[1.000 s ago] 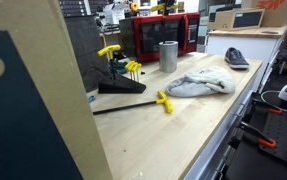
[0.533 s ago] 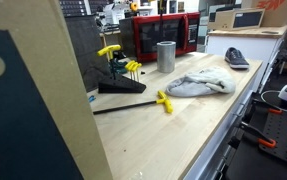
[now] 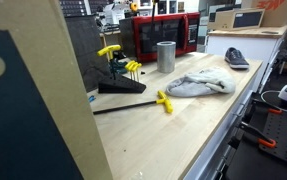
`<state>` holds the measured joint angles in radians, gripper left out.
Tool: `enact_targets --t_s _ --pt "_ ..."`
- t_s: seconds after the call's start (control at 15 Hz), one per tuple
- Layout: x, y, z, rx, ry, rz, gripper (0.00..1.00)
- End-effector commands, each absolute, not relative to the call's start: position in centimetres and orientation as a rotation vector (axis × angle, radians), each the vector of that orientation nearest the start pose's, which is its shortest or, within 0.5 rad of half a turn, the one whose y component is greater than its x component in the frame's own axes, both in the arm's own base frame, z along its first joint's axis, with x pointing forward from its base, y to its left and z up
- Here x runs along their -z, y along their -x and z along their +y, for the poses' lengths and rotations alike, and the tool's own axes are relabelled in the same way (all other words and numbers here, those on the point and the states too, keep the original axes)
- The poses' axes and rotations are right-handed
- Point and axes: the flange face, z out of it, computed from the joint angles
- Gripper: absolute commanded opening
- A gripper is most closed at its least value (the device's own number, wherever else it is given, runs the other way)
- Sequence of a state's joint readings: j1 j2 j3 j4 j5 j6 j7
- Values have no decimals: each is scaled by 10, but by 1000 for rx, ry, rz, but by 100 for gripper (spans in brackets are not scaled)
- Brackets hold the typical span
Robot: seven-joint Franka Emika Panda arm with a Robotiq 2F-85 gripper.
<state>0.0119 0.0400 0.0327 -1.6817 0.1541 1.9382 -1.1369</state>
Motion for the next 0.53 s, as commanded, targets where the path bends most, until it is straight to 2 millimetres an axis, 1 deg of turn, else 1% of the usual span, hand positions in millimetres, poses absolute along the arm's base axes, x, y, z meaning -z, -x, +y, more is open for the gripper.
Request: enact_targets --t_s 0.0,0.07,0.27,0.47 --pt "-588 -607 50 456 2578 -1619 5" --pt "-582 -598 43 418 2590 -1647 19" --pt "-574 -604 48 407 2586 -1633 19" --pt "-574 -605 48 407 2587 -1632 19"
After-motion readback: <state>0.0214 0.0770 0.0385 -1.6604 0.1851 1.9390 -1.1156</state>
